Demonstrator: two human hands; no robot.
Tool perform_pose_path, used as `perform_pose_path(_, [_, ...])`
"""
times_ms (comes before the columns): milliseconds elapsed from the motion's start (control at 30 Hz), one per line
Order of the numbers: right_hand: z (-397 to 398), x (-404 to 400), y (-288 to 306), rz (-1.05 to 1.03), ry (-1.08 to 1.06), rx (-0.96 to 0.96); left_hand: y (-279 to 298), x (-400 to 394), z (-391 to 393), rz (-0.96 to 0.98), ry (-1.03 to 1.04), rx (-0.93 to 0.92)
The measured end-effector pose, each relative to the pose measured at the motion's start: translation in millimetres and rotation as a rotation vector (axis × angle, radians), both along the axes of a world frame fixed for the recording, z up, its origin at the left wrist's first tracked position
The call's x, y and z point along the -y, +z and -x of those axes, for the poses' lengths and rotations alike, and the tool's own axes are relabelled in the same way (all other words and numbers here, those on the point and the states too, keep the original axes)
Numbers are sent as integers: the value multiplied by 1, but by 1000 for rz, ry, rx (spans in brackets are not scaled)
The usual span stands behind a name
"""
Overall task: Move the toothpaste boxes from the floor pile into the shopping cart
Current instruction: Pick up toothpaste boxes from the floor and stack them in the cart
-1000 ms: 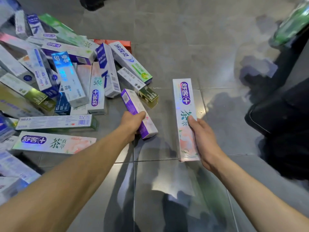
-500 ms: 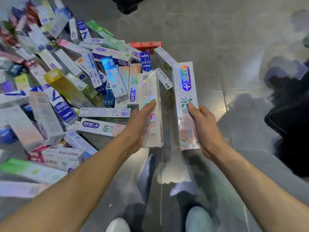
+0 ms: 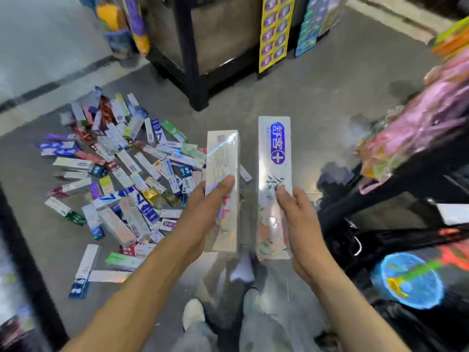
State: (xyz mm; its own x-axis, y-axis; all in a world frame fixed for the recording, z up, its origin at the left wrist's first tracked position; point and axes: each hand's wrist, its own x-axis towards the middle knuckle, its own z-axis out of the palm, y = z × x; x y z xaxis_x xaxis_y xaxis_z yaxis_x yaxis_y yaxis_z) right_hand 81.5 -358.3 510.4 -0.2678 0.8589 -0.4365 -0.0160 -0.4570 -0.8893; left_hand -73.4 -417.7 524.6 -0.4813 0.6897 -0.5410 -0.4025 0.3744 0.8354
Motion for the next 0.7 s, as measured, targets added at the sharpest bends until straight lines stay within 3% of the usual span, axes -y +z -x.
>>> perform_pose_path(133, [-30, 18, 136, -78, -65, -24, 140, 13, -26, -87, -104, 50])
perform_pose_path(267, [-66, 49, 233, -167, -102, -48, 223, 23, -53, -152, -162, 68])
perform_pose_path(467, [-139, 107, 287, -226, -338, 5, 271, 26, -125, -253, -366, 151])
perform_pose_path(700, [-254, 192, 291, -158, -746, 59, 267, 26, -247, -206, -797, 273])
